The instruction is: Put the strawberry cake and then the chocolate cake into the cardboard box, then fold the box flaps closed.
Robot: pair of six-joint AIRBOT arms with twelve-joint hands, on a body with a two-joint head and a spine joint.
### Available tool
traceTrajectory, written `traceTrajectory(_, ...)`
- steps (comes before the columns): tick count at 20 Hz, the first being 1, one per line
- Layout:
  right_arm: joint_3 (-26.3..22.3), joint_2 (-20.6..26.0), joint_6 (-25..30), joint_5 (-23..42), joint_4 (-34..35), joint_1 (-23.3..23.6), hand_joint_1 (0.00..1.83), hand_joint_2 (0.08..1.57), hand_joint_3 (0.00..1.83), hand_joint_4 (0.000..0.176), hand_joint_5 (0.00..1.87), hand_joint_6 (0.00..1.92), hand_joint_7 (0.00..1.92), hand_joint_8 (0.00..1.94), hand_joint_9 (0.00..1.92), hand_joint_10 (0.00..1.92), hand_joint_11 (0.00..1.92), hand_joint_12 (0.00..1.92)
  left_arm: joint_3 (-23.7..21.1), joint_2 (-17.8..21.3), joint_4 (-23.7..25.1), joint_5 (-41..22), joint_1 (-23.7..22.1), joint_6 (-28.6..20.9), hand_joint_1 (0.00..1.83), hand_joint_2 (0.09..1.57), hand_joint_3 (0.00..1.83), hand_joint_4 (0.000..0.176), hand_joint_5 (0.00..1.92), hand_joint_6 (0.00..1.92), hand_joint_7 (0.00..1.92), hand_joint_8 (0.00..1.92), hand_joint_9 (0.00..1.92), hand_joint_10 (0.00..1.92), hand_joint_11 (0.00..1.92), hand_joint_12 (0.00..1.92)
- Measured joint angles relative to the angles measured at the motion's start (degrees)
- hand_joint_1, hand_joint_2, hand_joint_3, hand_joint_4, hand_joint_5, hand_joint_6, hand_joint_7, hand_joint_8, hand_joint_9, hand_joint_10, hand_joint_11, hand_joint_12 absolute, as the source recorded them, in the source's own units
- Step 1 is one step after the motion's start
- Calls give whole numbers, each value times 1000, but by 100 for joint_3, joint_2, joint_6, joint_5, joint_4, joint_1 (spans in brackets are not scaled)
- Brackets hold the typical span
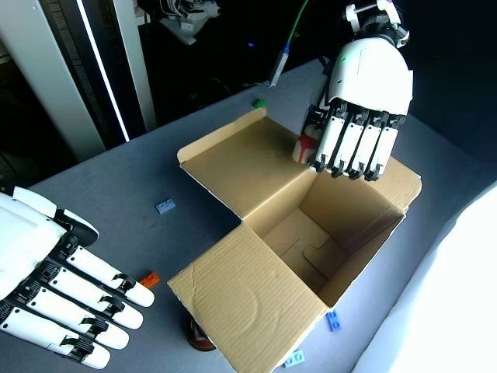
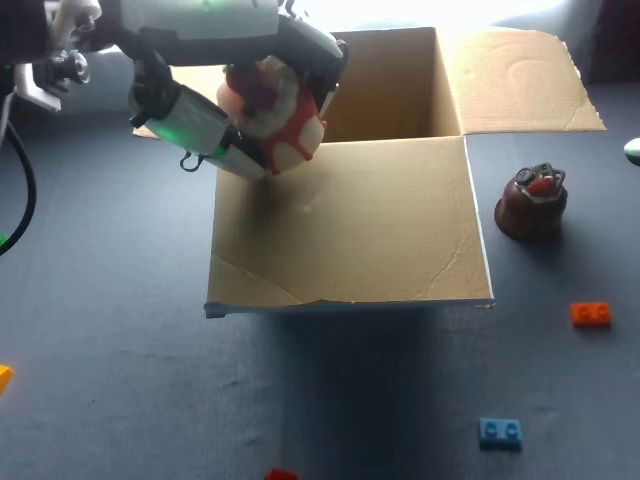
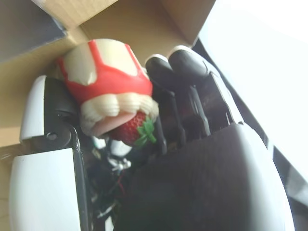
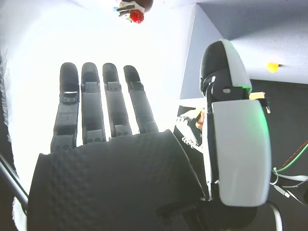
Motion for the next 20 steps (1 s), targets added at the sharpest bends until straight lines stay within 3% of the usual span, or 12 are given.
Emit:
traceTrajectory(6,-2,-44,-13,20,0,0,418,1115,2,0,143,0,133,0,173,1,0,486,396,-254,-586,-44,79,730,1110,1320,1,0,617,1405,608,1715,386,1681,347,1921)
traceTrajectory(10,-2,-44,-20,37,0,0,412,1117,2,0,144,0,133,0,173,0,0,468,546,-348,-662,-133,79,872,1098,1324,1,0,588,1470,618,1675,399,1631,320,1921)
traceTrajectory(14,0,-50,-22,37,-2,0,401,1112,0,0,162,6,147,4,188,6,0,555,732,-476,-1261,-166,221,1263,1097,1322,2,0,598,1466,615,1672,402,1653,347,1920)
traceTrajectory(17,-7,-57,-24,63,-2,0,414,1108,0,0,163,2,137,0,178,2,0,536,975,-704,-1392,-195,275,1705,1102,1320,0,0,609,1444,615,1678,413,1652,353,1921)
traceTrajectory(20,-7,-55,-28,52,2,0,403,1115,1,0,165,3,140,0,162,0,0,495,1198,-809,-1475,-280,317,1829,1101,1323,1,0,592,1450,620,1679,405,1619,331,1919)
